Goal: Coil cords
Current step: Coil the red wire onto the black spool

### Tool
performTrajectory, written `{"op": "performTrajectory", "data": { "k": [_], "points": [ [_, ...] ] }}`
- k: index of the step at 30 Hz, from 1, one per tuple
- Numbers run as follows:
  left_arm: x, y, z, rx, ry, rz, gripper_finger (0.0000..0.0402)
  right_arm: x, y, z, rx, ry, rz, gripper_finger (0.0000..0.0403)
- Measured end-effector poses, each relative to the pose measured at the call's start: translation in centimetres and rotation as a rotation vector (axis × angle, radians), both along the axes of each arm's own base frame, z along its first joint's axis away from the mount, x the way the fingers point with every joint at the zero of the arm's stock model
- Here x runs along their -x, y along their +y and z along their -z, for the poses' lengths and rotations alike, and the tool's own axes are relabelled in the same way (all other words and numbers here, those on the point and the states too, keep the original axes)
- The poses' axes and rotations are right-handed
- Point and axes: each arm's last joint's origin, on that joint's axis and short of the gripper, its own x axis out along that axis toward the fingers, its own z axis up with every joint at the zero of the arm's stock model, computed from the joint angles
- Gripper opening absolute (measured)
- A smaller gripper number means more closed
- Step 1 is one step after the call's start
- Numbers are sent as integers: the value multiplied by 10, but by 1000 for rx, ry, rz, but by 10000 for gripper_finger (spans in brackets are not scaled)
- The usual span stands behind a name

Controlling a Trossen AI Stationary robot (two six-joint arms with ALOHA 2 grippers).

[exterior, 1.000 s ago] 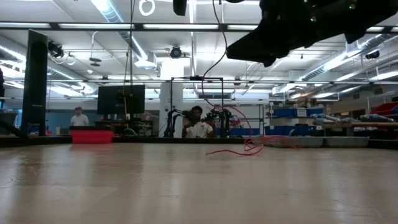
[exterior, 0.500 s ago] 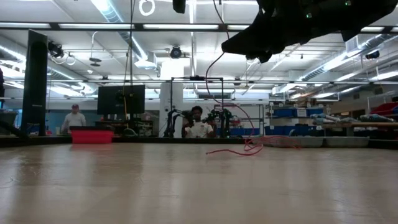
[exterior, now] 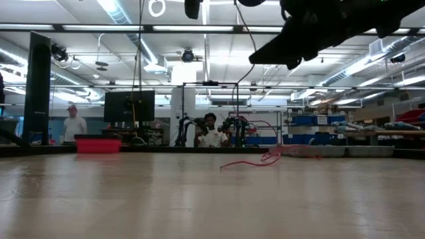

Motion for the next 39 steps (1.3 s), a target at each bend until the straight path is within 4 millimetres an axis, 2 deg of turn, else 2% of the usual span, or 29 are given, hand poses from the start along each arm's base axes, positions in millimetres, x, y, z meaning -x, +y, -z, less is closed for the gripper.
{"op": "performTrajectory", "data": {
  "k": [13, 22, 27, 33, 39],
  "points": [
    [14, 3, 7, 21, 186, -3, 9, 50, 10, -36, 5, 32, -40, 1],
    [20, 6, 14, 31, 292, -35, 9, 69, 12, -55, -2, -45, -94, 0],
    [20, 6, 14, 53, 280, -42, 9, 67, 12, -69, 59, -80, -117, 0],
    [19, 4, 14, 114, 279, -13, 9, 54, 10, -100, 242, -57, -122, 0],
    [19, -1, 14, 175, 278, 44, 9, 38, 4, -123, 323, -25, -112, 0]
  ]
}}
